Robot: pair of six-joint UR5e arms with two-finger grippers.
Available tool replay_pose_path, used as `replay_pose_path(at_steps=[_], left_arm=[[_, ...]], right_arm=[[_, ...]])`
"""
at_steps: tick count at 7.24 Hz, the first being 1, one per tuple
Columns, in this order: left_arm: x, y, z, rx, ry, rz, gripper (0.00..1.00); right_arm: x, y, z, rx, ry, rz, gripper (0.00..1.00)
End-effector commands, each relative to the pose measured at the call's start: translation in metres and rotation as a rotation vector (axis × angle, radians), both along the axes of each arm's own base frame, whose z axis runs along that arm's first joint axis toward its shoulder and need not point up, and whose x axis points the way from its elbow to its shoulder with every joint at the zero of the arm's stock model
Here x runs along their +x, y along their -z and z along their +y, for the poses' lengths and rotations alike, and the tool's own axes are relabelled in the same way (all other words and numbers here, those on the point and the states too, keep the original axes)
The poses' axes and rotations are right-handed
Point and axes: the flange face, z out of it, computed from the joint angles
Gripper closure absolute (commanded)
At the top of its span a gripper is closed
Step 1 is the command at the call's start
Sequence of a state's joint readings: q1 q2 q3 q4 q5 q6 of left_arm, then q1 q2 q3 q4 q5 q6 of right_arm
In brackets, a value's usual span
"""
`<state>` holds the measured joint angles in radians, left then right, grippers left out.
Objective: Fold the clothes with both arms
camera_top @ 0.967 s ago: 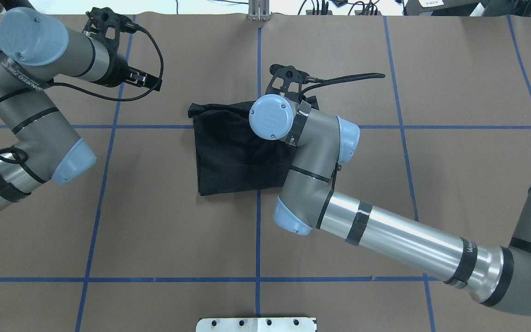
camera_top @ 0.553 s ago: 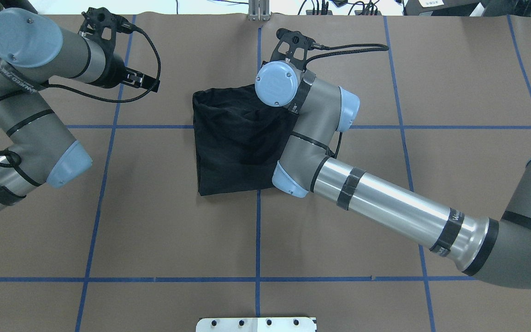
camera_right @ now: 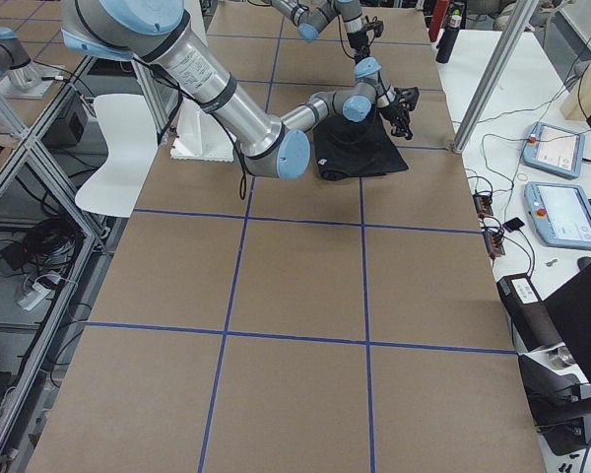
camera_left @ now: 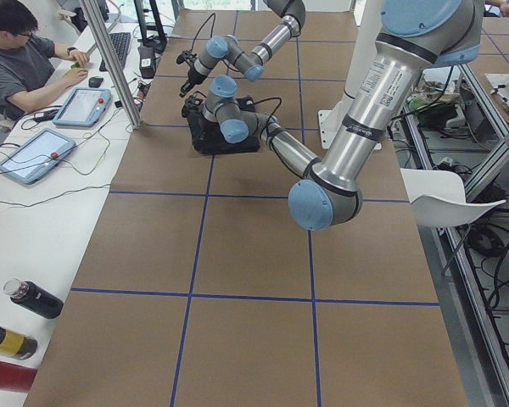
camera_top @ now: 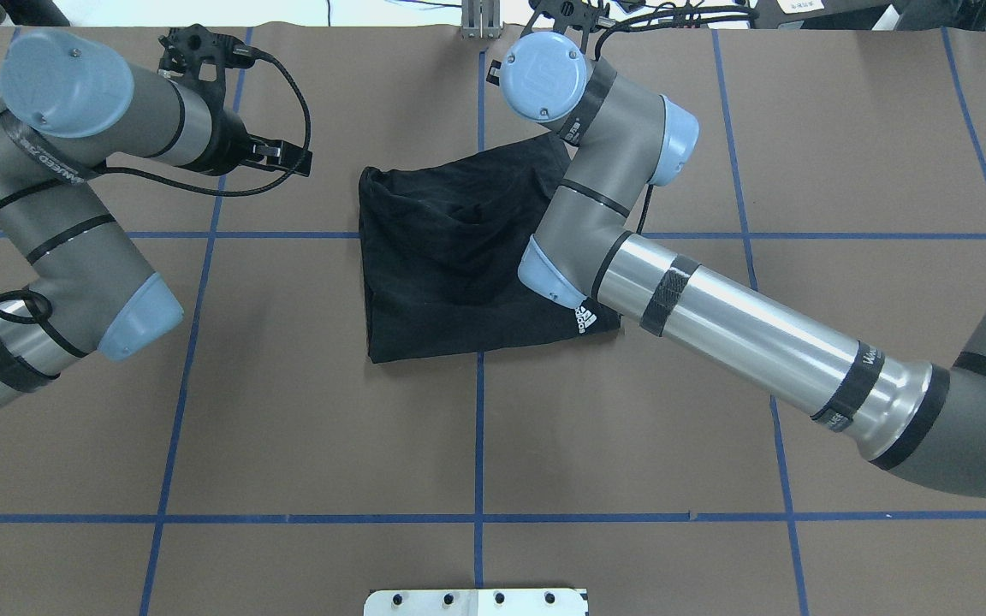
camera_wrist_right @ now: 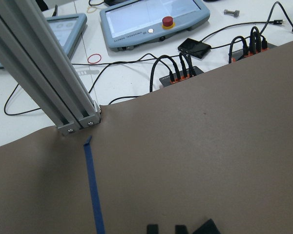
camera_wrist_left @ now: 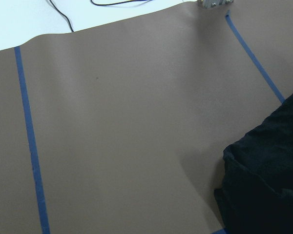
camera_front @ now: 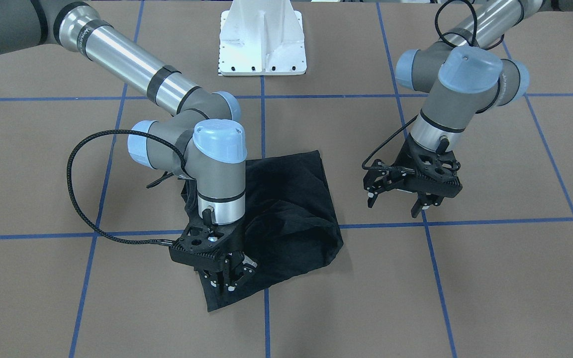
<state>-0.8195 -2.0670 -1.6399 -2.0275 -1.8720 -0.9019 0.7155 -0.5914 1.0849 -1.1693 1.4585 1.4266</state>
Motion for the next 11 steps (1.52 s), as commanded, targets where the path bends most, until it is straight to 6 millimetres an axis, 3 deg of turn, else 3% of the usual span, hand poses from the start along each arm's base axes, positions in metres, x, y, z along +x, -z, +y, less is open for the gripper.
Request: replay_pose_path(at_steps=[1, 2, 3, 4, 6, 8, 9, 11], left_arm=[[0.048, 0.016, 0.031, -0.058, 0.008, 0.049, 0.17], [0.081, 0.024, 0.055, -0.087, 0.015, 0.067, 0.63], [0.095, 0.031, 0.068, -0.111, 0.01, 0.088, 1.0], [0.111, 0.038, 0.084, -0.111, -0.009, 0.1, 1.0], [0.122, 0.05, 0.084, -0.115, -0.014, 0.111, 1.0], [0.148, 0.051, 0.066, -0.122, -0.011, 0.086, 1.0], [0.159, 0.049, 0.054, -0.105, 0.026, 0.066, 1.0], [0.162, 0.037, 0.033, -0.099, 0.05, 0.065, 1.0]], right_arm=[[0.048, -0.015, 0.025, -0.016, 0.162, 0.062, 0.0], [0.082, -0.048, 0.032, 0.006, 0.238, 0.092, 0.0], [0.103, -0.063, 0.035, 0.021, 0.263, 0.105, 0.0], [0.106, -0.068, 0.036, 0.021, 0.265, 0.109, 0.0], [0.116, -0.076, 0.032, 0.034, 0.315, 0.127, 0.0], [0.143, -0.098, 0.03, 0.029, 0.353, 0.129, 0.0], [0.148, -0.097, 0.029, 0.042, 0.359, 0.137, 0.0], [0.15, -0.102, 0.029, 0.037, 0.358, 0.14, 0.0]])
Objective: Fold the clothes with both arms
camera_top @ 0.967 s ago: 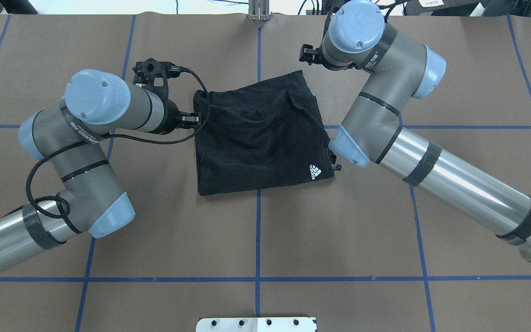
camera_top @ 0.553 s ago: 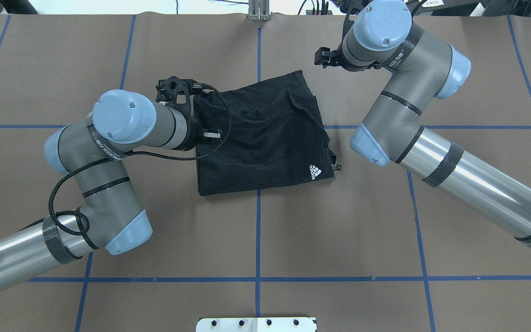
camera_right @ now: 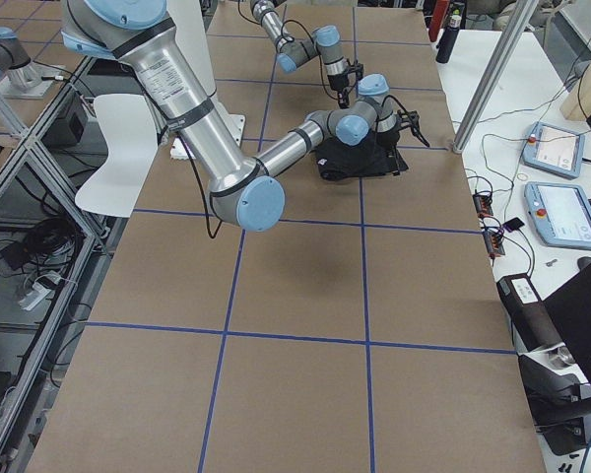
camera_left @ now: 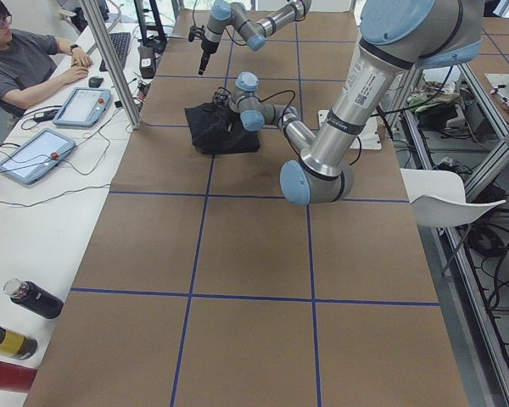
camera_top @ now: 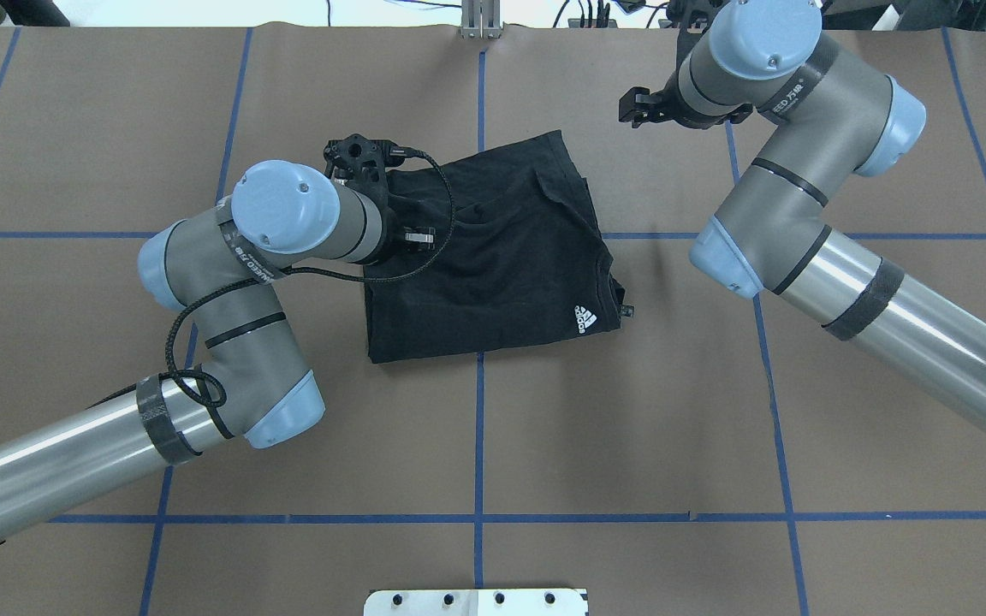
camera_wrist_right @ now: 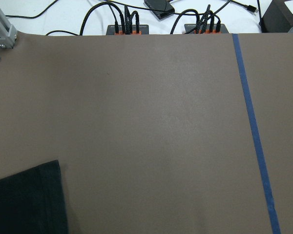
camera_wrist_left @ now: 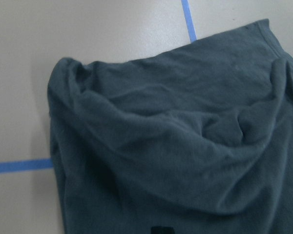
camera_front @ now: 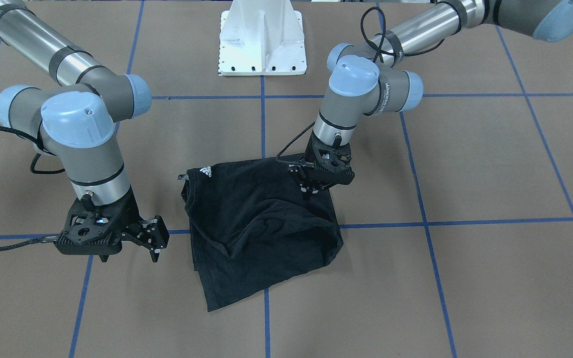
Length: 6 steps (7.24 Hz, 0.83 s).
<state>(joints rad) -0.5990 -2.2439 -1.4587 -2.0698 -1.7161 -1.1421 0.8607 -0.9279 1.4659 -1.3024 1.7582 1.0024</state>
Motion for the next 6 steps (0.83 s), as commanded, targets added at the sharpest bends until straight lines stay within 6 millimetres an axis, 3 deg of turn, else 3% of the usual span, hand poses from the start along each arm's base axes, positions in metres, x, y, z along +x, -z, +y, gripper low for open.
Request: replay_pose_path(at_steps=[1, 2, 4, 6], left_arm=[[0.015, -0.014, -0.046, 0.006, 0.042, -0.009, 1.0], [0.017, -0.024, -0.084, 0.025, 0.073, 0.001, 1.0], [-0.04, -0.059, -0.155, 0.104, 0.108, -0.107, 1.0], [-0.074, -0.064, -0.181, 0.139, 0.12, -0.144, 1.0]], right_arm=[[0.003, -0.005, 0.0, -0.003, 0.001, 0.005, 0.0], [0.003, -0.005, 0.0, -0.003, 0.001, 0.005, 0.0], [0.003, -0.004, 0.0, -0.001, -0.001, 0.004, 0.0], [0.003, -0.005, 0.001, -0.003, 0.002, 0.004, 0.0]])
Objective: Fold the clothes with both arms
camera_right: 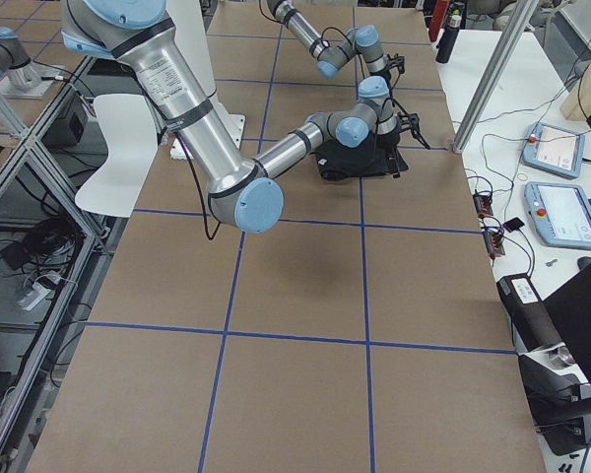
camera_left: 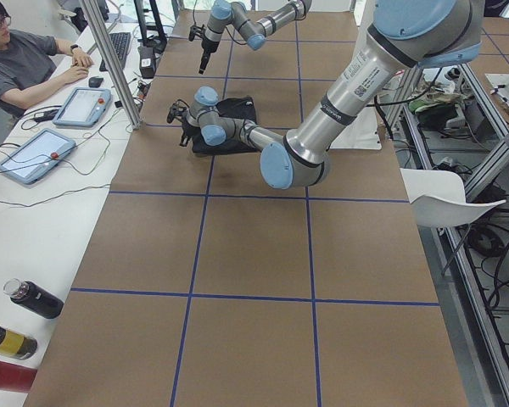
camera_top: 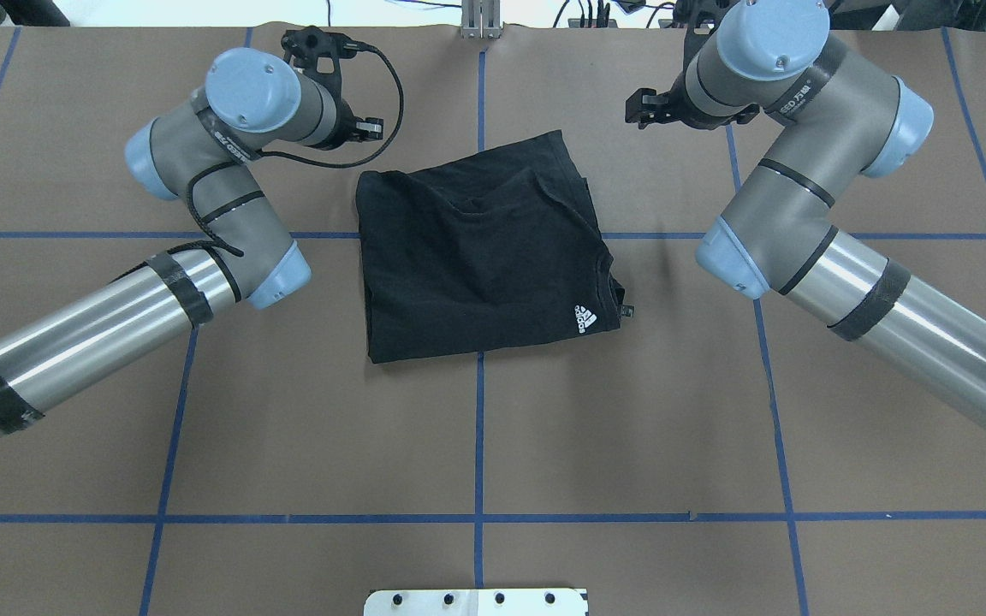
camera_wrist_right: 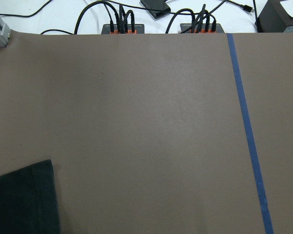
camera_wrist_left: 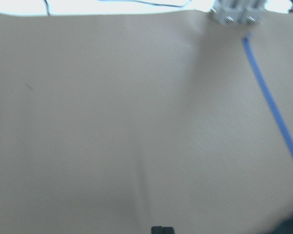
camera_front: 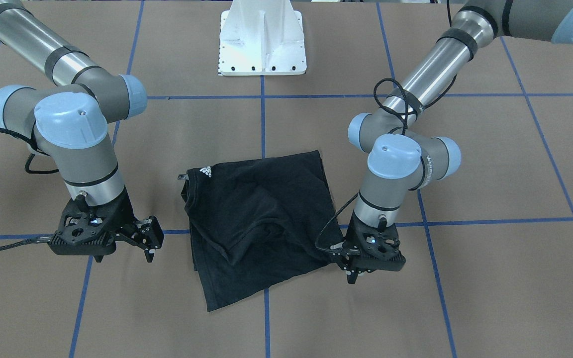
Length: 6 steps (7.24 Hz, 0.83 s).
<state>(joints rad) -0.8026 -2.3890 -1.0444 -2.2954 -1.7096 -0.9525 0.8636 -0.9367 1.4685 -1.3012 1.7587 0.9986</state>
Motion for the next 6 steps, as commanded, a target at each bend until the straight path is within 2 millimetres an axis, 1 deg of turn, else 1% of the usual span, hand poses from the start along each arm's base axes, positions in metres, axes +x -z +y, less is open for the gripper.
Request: replay_pose_path(at_steps=[1, 2, 3, 4, 5, 6], left_arm=[[-0.027, 0.003, -0.017, 0.029, 0.007, -0.016, 1.0], [-0.043, 0.004, -0.007, 0.02, -0.031, 0.014, 0.05], [-0.064, -0.012, 0.021, 0.021, -0.075, 0.038, 0.0], [-0.085, -0.008, 0.039, 0.041, -0.118, -0.022, 0.0], [-0.116, 0.007, 0.049, 0.069, -0.145, -0.096, 0.0], [-0.147, -0.003, 0.061, 0.111, -0.167, -0.146, 0.0]], right_arm=[[0.003, 0.0, 0.0, -0.017, 0.017, -0.017, 0.0], [0.027, -0.009, -0.008, -0.066, 0.04, -0.049, 0.0], [0.054, -0.028, 0.001, -0.055, 0.092, -0.046, 0.0], [0.084, -0.055, 0.017, -0.041, 0.123, -0.024, 0.0], [0.12, -0.079, 0.025, -0.056, 0.146, -0.029, 0.0], [0.16, -0.101, 0.028, -0.055, 0.191, -0.036, 0.0]])
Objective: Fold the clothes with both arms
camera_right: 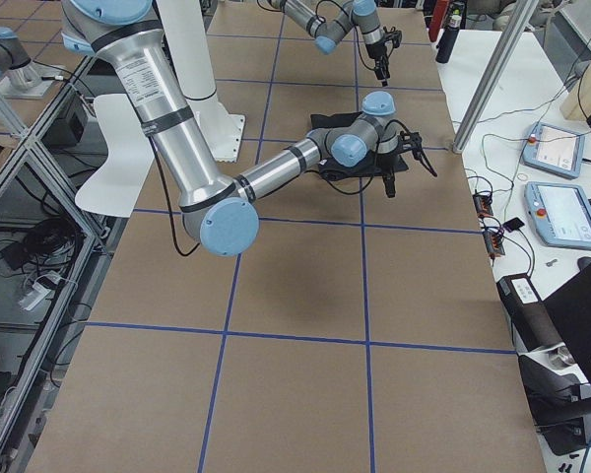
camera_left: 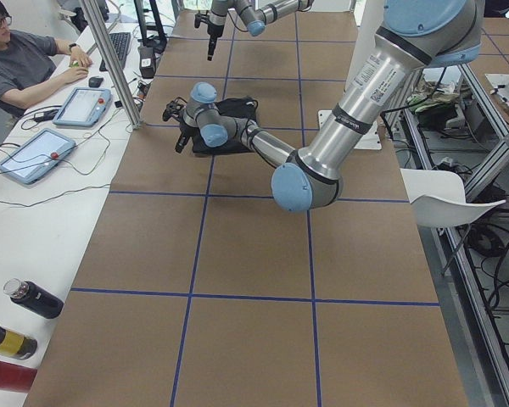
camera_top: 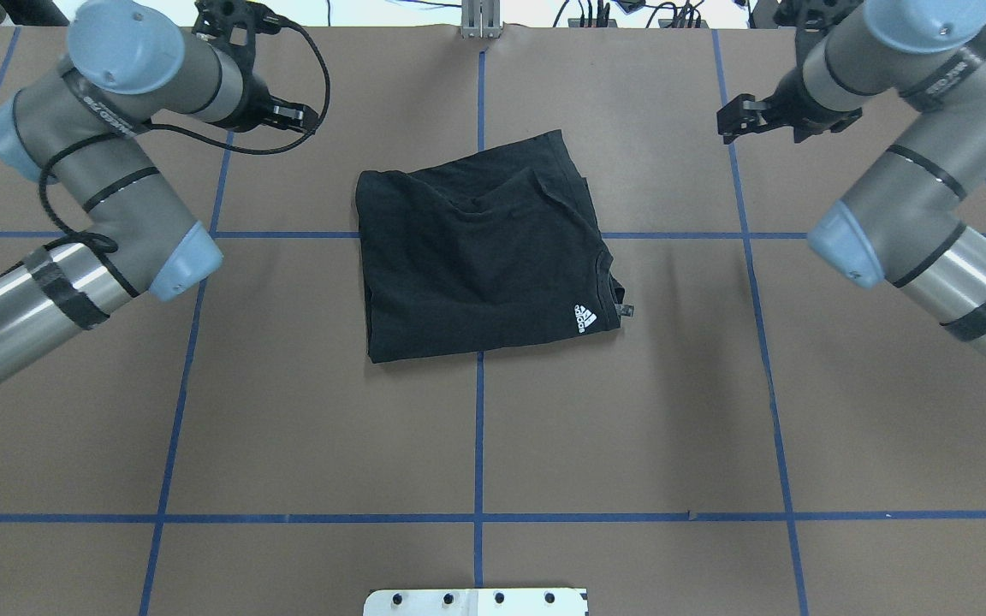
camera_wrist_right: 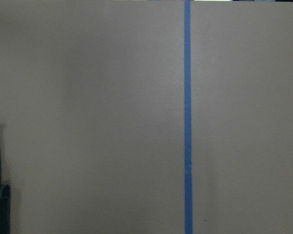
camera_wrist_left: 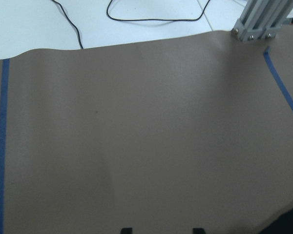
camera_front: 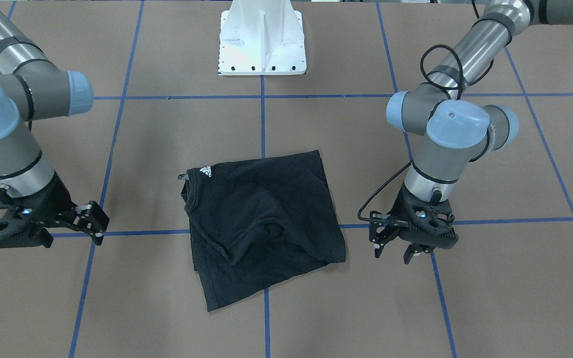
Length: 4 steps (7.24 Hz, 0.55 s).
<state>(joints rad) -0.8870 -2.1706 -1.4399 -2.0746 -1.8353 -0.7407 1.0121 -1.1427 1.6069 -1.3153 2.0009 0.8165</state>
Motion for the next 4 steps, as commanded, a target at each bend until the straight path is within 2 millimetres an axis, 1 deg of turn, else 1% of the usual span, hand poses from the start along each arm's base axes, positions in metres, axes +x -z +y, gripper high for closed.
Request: replay_pose_path(at_steps=[1, 2, 3, 4], left_arm=[[-0.084, -0.034, 0.023, 0.084, -0.083, -0.113, 0.0], [-0.142, -0.066, 0.025, 0.122, -0.15, -0.152, 0.0], [-0.207, -0.101, 0.027, 0.157, -0.205, -0.194, 0.0], [-0.261, -0.138, 0.034, 0.147, -0.222, -0.213, 0.0]], right_arm=[[0.095, -0.065, 0.02, 0.019, 0.106, 0.01, 0.0], [0.153, -0.107, 0.035, 0.042, 0.161, 0.025, 0.0], [0.208, -0.151, 0.054, 0.064, 0.216, 0.033, 0.0], [0.248, -0.177, 0.069, 0.028, 0.25, 0.046, 0.0]])
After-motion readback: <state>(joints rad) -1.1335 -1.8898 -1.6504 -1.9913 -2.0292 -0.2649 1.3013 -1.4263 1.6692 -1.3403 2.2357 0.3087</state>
